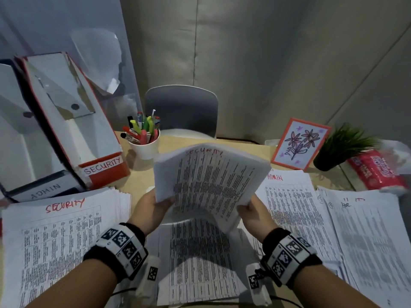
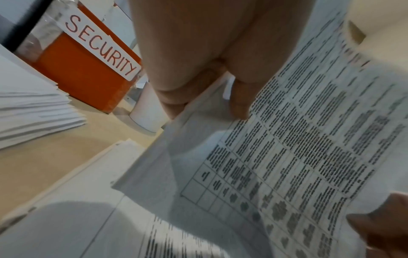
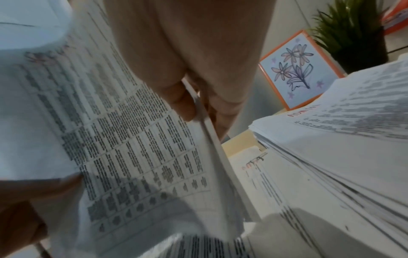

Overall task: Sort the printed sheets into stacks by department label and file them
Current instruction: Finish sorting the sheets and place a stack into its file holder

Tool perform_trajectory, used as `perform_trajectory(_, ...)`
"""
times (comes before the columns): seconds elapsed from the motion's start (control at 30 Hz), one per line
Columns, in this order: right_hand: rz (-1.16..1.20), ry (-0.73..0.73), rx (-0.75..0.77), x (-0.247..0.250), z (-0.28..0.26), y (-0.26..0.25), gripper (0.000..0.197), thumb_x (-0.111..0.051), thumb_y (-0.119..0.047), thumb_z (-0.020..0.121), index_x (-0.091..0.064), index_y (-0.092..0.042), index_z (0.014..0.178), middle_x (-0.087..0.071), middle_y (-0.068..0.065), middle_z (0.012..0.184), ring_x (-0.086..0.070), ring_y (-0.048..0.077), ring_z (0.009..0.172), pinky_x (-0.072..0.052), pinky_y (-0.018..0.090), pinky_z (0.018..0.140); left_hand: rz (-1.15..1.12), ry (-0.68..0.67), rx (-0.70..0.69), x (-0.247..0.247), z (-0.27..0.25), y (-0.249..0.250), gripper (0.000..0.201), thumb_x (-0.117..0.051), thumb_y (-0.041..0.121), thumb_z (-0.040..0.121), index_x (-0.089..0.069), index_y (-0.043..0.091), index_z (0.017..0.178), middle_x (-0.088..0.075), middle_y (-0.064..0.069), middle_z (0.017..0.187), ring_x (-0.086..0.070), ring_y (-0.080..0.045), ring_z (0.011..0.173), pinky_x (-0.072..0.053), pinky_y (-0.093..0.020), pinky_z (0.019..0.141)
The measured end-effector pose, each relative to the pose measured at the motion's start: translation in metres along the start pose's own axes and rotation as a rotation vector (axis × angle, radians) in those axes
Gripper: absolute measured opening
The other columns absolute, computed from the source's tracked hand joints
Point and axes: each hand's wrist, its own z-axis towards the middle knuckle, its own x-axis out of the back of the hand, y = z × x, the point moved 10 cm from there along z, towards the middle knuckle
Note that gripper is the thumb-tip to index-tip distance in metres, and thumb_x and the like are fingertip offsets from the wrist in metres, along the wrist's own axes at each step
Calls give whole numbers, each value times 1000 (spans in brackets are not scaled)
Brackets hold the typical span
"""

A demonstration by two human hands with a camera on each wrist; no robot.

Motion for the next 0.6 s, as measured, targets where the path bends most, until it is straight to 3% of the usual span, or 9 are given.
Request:
perform_trajectory(0.07,-24,55,-28,6,3,0,33,-48,-2,91,-52,-22,118,-62,-5,113,-58,14,108,-49,26,85,-3,59,5,12,-3,1,15,-68,18,87,-63,19,101,-68,6,93,-65,-13,89,-50,-28,74)
perform_trajectory(0.13,-35,35,-54,0,7,-1,27,-53,0,89,-53,-21,107,-66,-1,105,-63,21,99,-53,34,84,10,117,3,29,-9,1,16,-67,13,87,-63,16,102,-68,7,86,-63,-3,76,-46,-14,60)
perform_trajectory(0.2,-55,-62,-88,-19,11,-3,26,-55,0,88,-54,-21,103,-67,1,105,-66,22,94,-55,43,85,10,147,21,49,-18,-7,21,-68,13,86,-61,17,105,-68,6,88,-62,0,75,-44,-9,56)
perform_trajectory(0.27,-82,-178,-121,-48,15,-1,20,-53,-2,91,-55,-17,104,-67,5,104,-66,23,91,-57,42,79,15,179,61,70,-29,-21,28,-68,18,87,-59,19,113,-68,6,99,-64,-6,86,-46,-16,62)
perform_trajectory(0.33,-157,-288,-128,-80,15,-2,12,-50,-5,93,-55,-5,104,-65,16,98,-65,24,83,-56,34,71,61,236,114,93,-44,-37,25,-63,25,90,-56,21,113,-66,5,102,-63,-10,88,-46,-22,63)
perform_trajectory(0.4,-255,-358,-116,-112,18,-3,12,-50,-7,92,-52,4,95,-60,26,87,-60,26,71,-53,37,66,54,306,177,117,-60,-56,17,-54,26,95,-55,18,110,-65,2,99,-63,-15,86,-47,-25,63)
perform_trajectory(0.5,-388,-446,-86,-163,17,-10,16,-54,-6,89,-49,-8,74,-58,14,70,-60,26,66,-55,44,70,19,390,234,148,-87,-84,15,-47,19,98,-59,14,106,-66,-1,95,-63,-19,86,-46,-25,67)
perform_trajectory(0.6,-466,-537,-58,-211,7,-26,22,-52,-1,85,-44,-11,67,-57,15,71,-63,28,66,-56,43,67,29,502,287,182,-115,-112,14,-52,17,96,-64,12,92,-69,-2,88,-64,-22,85,-48,-30,71)
